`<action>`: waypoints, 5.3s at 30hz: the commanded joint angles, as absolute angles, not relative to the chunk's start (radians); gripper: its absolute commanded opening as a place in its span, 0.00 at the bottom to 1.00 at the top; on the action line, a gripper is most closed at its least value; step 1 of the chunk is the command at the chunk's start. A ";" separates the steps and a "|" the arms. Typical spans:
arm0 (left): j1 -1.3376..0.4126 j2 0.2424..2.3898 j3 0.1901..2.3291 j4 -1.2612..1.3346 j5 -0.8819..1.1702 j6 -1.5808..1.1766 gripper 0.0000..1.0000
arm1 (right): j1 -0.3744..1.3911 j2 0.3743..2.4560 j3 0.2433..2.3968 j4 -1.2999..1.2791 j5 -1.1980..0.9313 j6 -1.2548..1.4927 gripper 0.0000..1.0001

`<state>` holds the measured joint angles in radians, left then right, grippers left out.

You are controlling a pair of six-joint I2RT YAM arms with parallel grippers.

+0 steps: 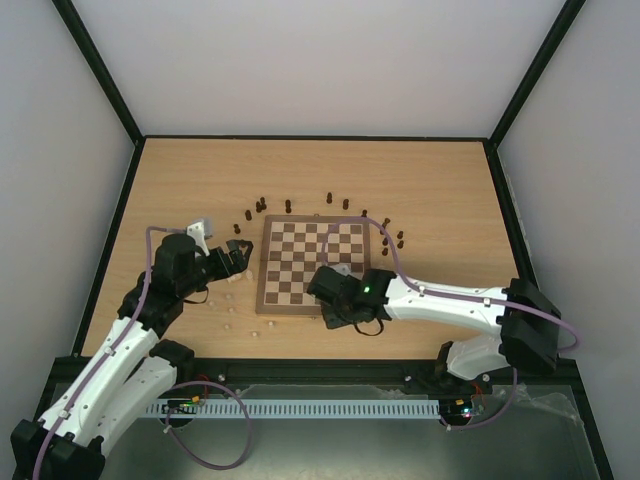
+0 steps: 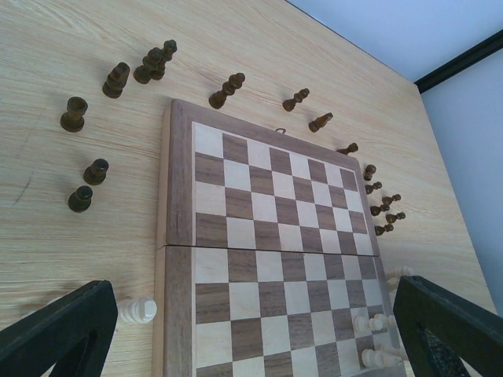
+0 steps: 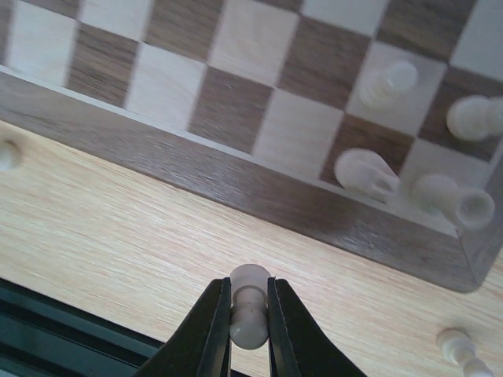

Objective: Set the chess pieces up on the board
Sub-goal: Pick up the chess piece at the center of the board, then place the chess piece on the chessboard, then move the chess piece to the chessboard.

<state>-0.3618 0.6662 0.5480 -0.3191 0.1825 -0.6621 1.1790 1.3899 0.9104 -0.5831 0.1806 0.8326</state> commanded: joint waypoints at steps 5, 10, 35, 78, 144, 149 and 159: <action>-0.367 0.674 0.531 -0.298 0.191 -0.669 0.99 | 1.172 1.503 1.065 -0.688 0.236 0.726 0.15; -0.367 0.677 0.534 -0.297 0.189 -0.667 1.00 | 1.106 1.575 1.120 -0.688 0.237 0.664 0.15; -0.367 0.689 0.532 -0.290 0.180 -0.667 1.00 | 0.966 1.722 1.167 -0.634 0.198 0.533 0.17; -0.367 0.701 0.517 -0.271 0.177 -0.675 1.00 | 0.931 1.671 1.154 -0.635 0.149 0.498 0.32; -0.371 0.738 0.503 -0.235 0.178 -0.684 1.00 | 0.945 1.744 1.146 -0.634 0.197 0.496 0.13; -0.371 0.740 0.503 -0.235 0.176 -0.683 1.00 | 0.940 1.745 1.144 -0.628 0.196 0.494 0.14; -0.371 0.747 0.505 -0.230 0.176 -0.683 1.00 | 0.939 1.712 1.147 -0.618 0.181 0.488 0.21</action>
<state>-0.3664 0.7403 0.5148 -0.2520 0.1783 -0.6811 0.9424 1.7134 1.1378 -0.5953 0.1837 0.4976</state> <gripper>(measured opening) 0.995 0.204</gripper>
